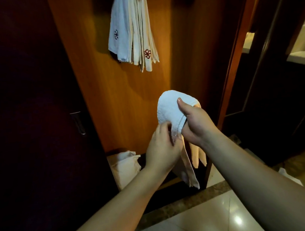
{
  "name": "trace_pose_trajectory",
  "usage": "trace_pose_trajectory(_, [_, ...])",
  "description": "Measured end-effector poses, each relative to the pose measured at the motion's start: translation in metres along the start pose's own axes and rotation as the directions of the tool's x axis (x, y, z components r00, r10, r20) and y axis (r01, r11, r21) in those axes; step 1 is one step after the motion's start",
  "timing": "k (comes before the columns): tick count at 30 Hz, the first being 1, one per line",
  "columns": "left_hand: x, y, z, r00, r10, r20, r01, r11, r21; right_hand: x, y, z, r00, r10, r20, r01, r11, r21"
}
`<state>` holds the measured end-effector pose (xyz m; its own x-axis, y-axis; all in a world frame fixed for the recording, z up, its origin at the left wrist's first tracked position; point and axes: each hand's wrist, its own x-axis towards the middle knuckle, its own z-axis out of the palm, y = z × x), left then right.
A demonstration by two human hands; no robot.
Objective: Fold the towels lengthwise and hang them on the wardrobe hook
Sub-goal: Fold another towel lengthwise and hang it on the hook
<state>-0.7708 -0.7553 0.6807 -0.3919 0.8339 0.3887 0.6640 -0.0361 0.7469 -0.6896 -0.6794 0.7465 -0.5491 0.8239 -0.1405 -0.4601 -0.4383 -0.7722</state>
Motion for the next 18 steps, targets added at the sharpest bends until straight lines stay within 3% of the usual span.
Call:
trace_pose_trajectory(4, [0.006, 0.001, 0.005, 0.999, 0.034, -0.042, -0.026, 0.987, 0.160, 0.004, 0.000, 0.003, 1.000, -0.028, -0.011, 0.027, 0.990, -0.136])
trace_pose_trajectory(9, [0.010, 0.000, 0.006, 0.997, 0.058, -0.047, -0.046, 0.974, 0.222, 0.007, 0.000, 0.001, 0.998, -0.061, -0.005, 0.056, 0.937, -0.345])
trace_pose_trajectory(14, [0.022, -0.010, -0.005, 0.997, 0.078, -0.025, -0.066, 0.940, 0.334, 0.010, -0.004, 0.004, 0.983, -0.169, -0.068, 0.078, 0.730, -0.679])
trace_pose_trajectory(18, [0.015, -0.006, -0.007, 0.985, 0.170, -0.001, -0.159, 0.922, 0.352, 0.013, -0.004, 0.002, 0.978, -0.192, -0.086, 0.066, 0.665, -0.744])
